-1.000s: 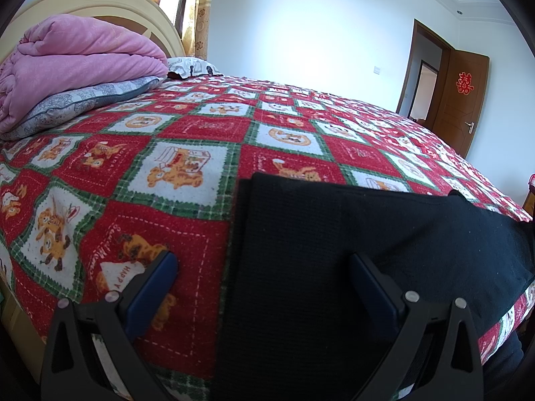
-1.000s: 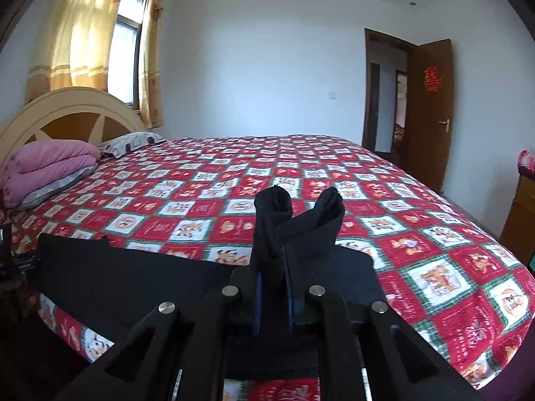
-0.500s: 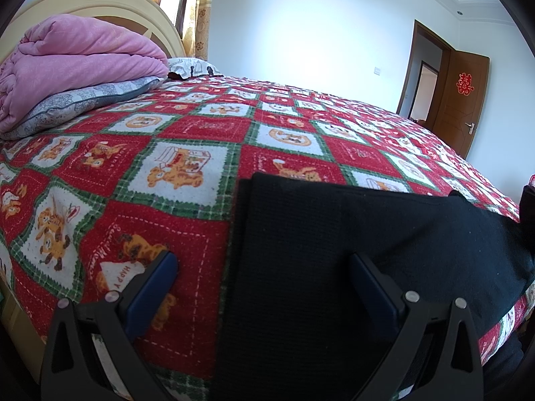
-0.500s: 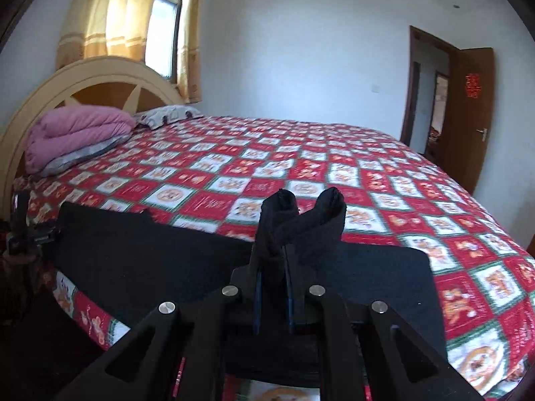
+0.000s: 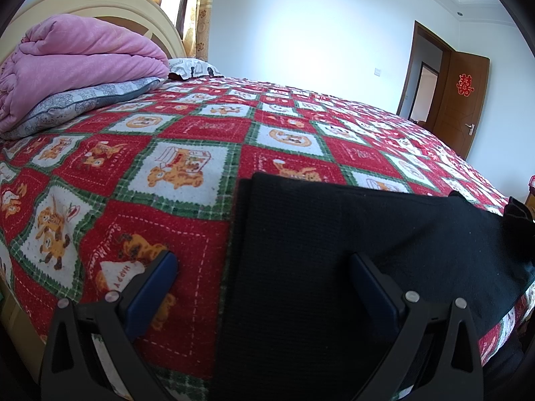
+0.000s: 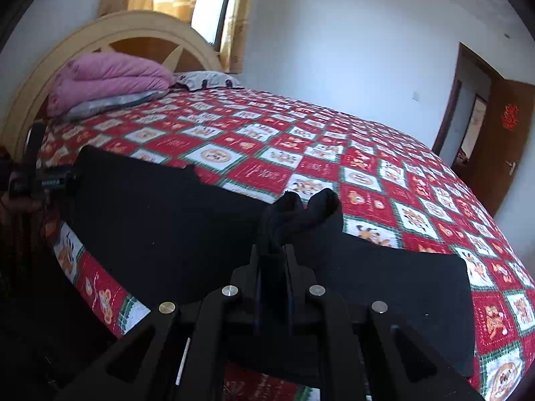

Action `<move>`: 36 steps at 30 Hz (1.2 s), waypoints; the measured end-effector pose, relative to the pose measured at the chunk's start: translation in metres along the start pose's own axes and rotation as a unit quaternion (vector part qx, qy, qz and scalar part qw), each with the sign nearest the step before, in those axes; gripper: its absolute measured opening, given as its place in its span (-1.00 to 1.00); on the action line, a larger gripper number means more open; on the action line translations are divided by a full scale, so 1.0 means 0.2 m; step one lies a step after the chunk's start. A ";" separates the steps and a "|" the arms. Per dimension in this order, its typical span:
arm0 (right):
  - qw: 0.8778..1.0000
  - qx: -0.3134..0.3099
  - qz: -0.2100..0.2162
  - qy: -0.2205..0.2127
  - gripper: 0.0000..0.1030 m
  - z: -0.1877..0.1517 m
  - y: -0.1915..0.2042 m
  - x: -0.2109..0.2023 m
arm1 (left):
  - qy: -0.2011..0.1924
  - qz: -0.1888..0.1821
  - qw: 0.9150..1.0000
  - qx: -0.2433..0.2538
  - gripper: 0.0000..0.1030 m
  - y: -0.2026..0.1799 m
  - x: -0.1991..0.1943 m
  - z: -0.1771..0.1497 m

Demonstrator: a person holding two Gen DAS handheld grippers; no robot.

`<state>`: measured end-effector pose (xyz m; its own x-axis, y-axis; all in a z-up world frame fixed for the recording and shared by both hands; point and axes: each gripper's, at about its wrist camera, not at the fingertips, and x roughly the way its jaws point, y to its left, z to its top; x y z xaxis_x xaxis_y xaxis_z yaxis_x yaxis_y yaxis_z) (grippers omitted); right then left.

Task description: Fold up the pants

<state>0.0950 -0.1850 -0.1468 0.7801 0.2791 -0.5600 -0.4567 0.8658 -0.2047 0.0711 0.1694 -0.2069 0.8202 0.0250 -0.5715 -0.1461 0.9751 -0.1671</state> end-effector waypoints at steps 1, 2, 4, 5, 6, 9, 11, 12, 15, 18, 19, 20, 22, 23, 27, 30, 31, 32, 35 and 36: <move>1.000 -0.005 0.000 0.000 -0.79 0.00 0.02 0.01 | 0.000 0.000 1.000 0.000 1.00 0.00 0.00 0.00; 1.000 -0.010 0.000 0.000 -0.79 0.00 0.04 0.02 | -0.001 0.000 1.000 0.000 1.00 0.00 0.00 0.01; 1.000 -0.016 0.000 0.000 -0.79 0.01 0.06 0.04 | 0.000 0.000 1.000 0.000 1.00 0.00 0.00 0.01; 1.000 -0.018 0.002 0.001 -0.79 0.01 0.07 0.05 | -0.001 0.000 1.000 0.000 1.00 0.00 0.00 0.00; 1.000 -0.020 0.005 0.003 -0.79 0.01 0.08 0.06 | -0.001 0.000 1.000 0.000 1.00 0.00 0.00 0.00; 0.999 -0.033 0.009 0.009 -0.79 0.01 0.13 0.09 | -0.001 0.000 1.000 0.000 1.00 0.00 0.00 0.00; 0.999 -0.042 0.011 0.016 -0.79 -0.01 0.16 0.11 | -0.001 0.000 1.000 0.000 1.00 0.00 0.00 0.00; 0.999 -0.047 0.011 0.024 -0.79 -0.02 0.17 0.12 | -0.001 0.000 1.000 0.000 1.00 0.00 0.00 0.00; 0.997 -0.058 0.009 0.057 -0.79 -0.07 0.19 0.19 | -0.001 0.000 1.000 0.000 1.00 0.00 0.00 0.00; 0.994 -0.082 0.009 0.073 -0.74 -0.10 0.22 0.21 | -0.002 0.000 1.000 -0.001 1.00 0.00 0.00 0.00; 0.993 -0.090 0.009 0.071 -0.72 -0.10 0.23 0.20 | -0.002 0.000 1.000 0.000 1.00 0.00 -0.01 0.00; 0.993 -0.092 0.013 0.071 -0.70 -0.10 0.23 0.18 | -0.002 -0.001 1.000 0.000 1.00 0.00 -0.01 0.00; 0.993 -0.098 0.022 0.070 -0.68 -0.12 0.24 0.15 | -0.003 -0.002 1.000 -0.001 1.00 0.00 -0.01 0.00; 0.992 -0.100 0.025 0.068 -0.68 -0.12 0.23 0.13 | -0.004 -0.003 1.000 -0.002 1.00 0.00 -0.01 0.01; 0.996 -0.068 0.043 0.040 -0.61 -0.06 0.16 0.01 | -0.005 -0.003 1.000 -0.007 1.00 0.01 -0.01 0.04; 0.999 -0.004 0.053 0.008 -0.17 0.01 0.04 -0.04 | -0.006 -0.002 1.000 -0.009 1.00 0.01 0.00 0.04; 0.999 0.016 0.047 -0.001 0.02 0.03 0.01 -0.04 | -0.006 -0.002 1.000 -0.008 1.00 0.00 0.00 0.04; 0.999 0.032 0.039 -0.005 0.07 0.04 -0.02 -0.03 | -0.006 -0.001 1.000 -0.009 1.00 0.00 0.00 0.05; 0.997 0.061 0.038 0.007 0.07 0.06 -0.06 0.07 | -0.012 0.010 1.000 -0.016 1.00 0.00 -0.01 0.06; 0.996 0.068 0.045 0.020 0.07 0.05 -0.06 0.12 | -0.019 0.013 1.000 -0.016 1.00 -0.01 -0.04 0.07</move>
<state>0.1243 -0.1847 -0.1498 0.7196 0.3439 -0.6033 -0.4599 0.8869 -0.0429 0.0729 0.1707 -0.1919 0.8362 0.0582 -0.5453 -0.1841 0.9664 -0.1792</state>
